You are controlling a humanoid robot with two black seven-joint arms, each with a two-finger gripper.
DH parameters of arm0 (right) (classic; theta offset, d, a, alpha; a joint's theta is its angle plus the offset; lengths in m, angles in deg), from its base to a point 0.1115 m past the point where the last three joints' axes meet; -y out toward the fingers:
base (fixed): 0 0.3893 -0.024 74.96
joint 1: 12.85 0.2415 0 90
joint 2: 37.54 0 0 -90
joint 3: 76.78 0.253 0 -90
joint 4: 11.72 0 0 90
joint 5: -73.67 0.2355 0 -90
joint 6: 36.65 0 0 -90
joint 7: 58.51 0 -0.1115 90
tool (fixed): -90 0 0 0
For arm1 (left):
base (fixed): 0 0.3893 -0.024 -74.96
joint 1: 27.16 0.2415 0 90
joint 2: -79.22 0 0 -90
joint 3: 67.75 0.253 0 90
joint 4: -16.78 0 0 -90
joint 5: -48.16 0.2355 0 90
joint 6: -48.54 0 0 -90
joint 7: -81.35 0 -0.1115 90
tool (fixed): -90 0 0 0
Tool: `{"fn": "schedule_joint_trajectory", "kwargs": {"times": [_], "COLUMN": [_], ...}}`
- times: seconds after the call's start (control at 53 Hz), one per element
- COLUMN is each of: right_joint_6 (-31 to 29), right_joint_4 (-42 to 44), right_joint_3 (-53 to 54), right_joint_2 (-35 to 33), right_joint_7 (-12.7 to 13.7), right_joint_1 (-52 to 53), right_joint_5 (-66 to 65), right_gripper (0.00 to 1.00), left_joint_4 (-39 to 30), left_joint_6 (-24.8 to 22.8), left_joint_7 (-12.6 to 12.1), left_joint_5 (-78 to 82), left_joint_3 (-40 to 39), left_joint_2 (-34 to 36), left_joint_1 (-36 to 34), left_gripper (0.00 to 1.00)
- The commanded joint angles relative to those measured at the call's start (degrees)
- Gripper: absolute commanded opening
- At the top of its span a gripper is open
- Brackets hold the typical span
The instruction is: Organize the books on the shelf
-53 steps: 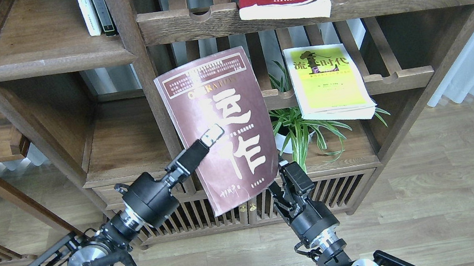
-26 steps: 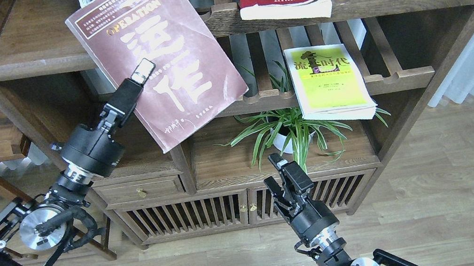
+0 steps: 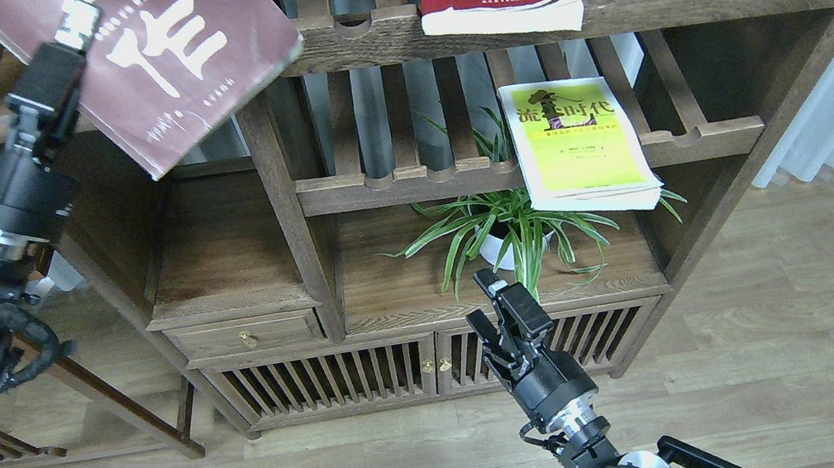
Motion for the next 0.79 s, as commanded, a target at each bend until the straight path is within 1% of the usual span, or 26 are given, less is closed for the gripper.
{"fn": "schedule_joint_trajectory", "kwargs": {"times": [0.0, 0.113, 0.189, 0.283, 0.359, 0.378, 0.453, 0.547, 0.642, 0.774], "right_joint_6": [0.00, 0.00, 0.00, 0.00, 0.00, 0.00, 0.00, 0.00, 0.00, 0.00], "right_joint_4": [0.25, 0.34, 0.96, 1.84, 1.57, 1.40, 0.61, 0.25, -0.10, -0.62], "right_joint_3": [-0.01, -0.01, -0.19, -0.45, -0.89, -0.98, -1.50, -1.94, -2.12, -3.79], "right_joint_2": [0.01, 0.01, 0.01, 0.01, 0.01, 0.01, 0.01, 0.01, 0.01, 0.01], "right_joint_7": [0.00, 0.00, 0.00, 0.00, 0.00, 0.00, 0.00, 0.00, 0.00, 0.00], "right_joint_1": [0.26, 0.35, 0.70, 1.32, 1.58, 1.58, 1.67, 1.67, 1.67, 1.67], "right_joint_5": [0.00, 0.00, 0.00, 0.00, 0.00, 0.00, 0.00, -0.08, -0.35, -0.35], "right_gripper": [0.92, 0.92, 0.92, 0.92, 0.92, 0.92, 0.92, 0.92, 0.92, 0.92], "left_joint_4": [0.00, 0.00, 0.09, 0.17, 0.79, 0.96, 1.49, 2.81, 4.65, 5.10], "left_joint_6": [0.00, 0.00, 0.00, 0.00, 0.00, 0.00, 0.00, 0.00, 0.00, 0.00], "left_joint_7": [1.24, 0.97, 1.15, 0.62, 0.45, 0.62, 0.97, 0.36, -1.04, -4.03], "left_joint_5": [-0.90, -1.17, -2.31, -3.89, -4.15, -4.24, -4.42, -4.33, -4.16, -3.72], "left_joint_3": [-0.88, -2.38, -2.55, -2.90, -3.78, -3.70, -3.61, -3.87, -3.34, -2.82], "left_joint_2": [1.94, 3.70, 6.25, 9.15, 13.45, 15.28, 18.55, 19.61, 19.96, 19.78], "left_joint_1": [-1.10, -1.89, -2.16, -2.16, -2.16, -2.07, -1.98, -2.16, -2.16, -2.07], "left_gripper": [0.00, 0.00, 0.00, 0.00, 0.00, 0.00, 0.00, 0.00, 0.00, 0.00]}}
